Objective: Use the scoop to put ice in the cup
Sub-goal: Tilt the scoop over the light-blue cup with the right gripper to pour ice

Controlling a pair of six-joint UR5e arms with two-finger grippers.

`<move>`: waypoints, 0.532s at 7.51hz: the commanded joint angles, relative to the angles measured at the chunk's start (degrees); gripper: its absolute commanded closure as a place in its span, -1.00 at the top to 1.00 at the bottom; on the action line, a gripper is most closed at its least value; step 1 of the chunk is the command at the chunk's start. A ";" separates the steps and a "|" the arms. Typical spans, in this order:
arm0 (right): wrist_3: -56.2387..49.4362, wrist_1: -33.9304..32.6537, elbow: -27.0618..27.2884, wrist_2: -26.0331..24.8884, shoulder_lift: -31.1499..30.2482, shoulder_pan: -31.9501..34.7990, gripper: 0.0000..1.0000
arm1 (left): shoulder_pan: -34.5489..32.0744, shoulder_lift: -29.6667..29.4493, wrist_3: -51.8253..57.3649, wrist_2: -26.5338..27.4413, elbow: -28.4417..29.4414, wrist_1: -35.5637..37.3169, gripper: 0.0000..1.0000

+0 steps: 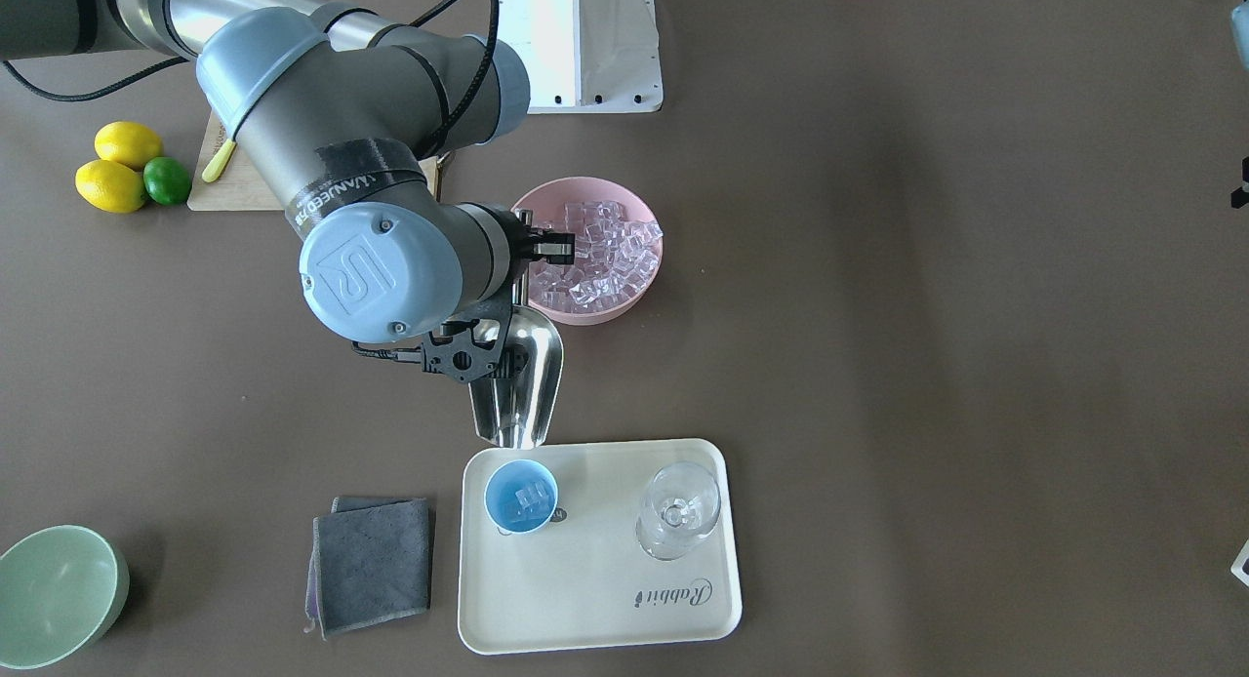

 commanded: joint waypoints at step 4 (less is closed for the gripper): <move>0.00 0.09 12.64 -0.85 -8.33 0.00 -1.00 | -0.09 -0.05 -0.09 -0.17 -0.79 1.74 0.96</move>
